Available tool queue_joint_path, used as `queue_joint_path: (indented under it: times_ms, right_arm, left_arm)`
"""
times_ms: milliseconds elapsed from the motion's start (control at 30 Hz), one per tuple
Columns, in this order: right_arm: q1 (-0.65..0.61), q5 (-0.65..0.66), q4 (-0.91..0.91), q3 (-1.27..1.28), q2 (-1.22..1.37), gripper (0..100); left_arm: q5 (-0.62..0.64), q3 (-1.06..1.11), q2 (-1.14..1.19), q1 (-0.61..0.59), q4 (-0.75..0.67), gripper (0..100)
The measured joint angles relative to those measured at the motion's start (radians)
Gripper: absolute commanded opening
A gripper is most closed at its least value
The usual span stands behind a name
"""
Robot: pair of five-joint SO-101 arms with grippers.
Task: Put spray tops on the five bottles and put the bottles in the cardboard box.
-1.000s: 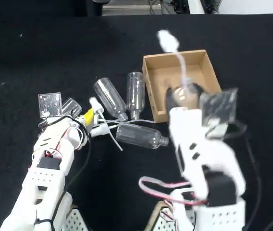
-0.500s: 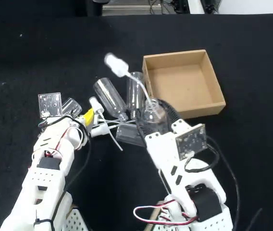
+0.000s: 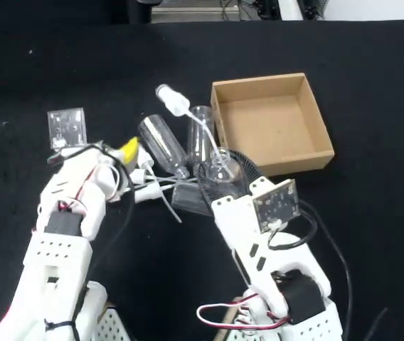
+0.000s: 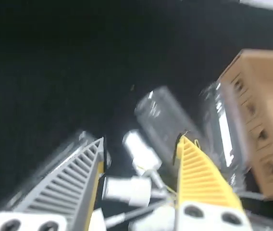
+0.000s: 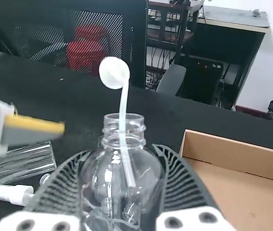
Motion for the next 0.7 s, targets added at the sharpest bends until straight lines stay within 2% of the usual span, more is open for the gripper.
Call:
queue_joint_path:
  times_ms: [133, 333, 533, 700]
  right_arm:
    - [0.000, 0.000, 0.000, 0.000, 0.000, 1.2]
    - [0.000, 0.000, 0.000, 0.000, 0.000, 1.2]
    - [0.000, 0.000, 0.000, 0.000, 0.000, 1.2]
    - [0.000, 0.000, 0.000, 0.000, 0.000, 1.2]
  left_arm:
    - [0.000, -0.074, 0.064, 0.049, -0.006, 24]
    - [0.000, -0.259, 0.348, 0.126, -0.011, 24]
    - [0.000, -0.459, 0.585, 0.127, -0.012, 24]
    - [0.000, -0.534, 0.612, 0.130, -0.012, 24]
